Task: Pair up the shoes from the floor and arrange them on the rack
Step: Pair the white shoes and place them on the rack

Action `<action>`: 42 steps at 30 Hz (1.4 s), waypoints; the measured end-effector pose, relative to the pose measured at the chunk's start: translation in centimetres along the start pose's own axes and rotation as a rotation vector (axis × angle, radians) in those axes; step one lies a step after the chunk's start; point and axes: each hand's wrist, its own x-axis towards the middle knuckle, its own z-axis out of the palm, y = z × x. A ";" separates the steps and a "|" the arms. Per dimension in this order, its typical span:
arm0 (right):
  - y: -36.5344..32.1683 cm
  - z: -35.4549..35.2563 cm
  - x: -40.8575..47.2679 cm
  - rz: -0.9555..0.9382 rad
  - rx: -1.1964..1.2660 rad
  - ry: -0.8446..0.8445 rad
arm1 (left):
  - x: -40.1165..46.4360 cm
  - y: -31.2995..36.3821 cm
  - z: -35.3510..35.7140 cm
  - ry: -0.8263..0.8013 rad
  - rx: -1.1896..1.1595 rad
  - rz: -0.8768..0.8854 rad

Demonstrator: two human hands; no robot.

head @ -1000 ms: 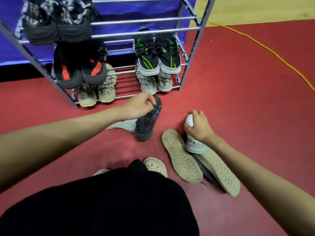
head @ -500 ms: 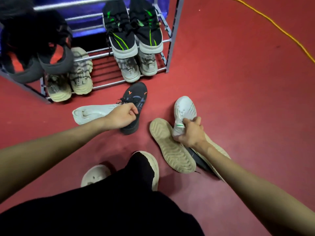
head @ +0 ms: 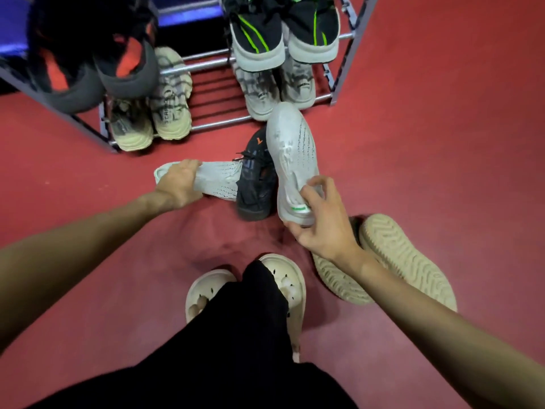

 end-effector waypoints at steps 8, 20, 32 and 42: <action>-1.2 1.8 0.8 -0.179 0.010 -0.006 | 2.3 -3.3 0.7 0.101 0.407 -0.138; -3.4 3.0 2.0 -0.165 0.090 0.006 | -3.7 -3.9 -0.8 0.130 0.022 0.002; -4.2 2.8 2.6 -0.007 0.058 -0.204 | -6.0 -1.0 -1.1 -0.268 -0.802 -0.502; -3.9 4.0 3.4 0.440 0.300 -0.147 | -7.8 0.9 -2.3 -0.513 -1.016 -0.441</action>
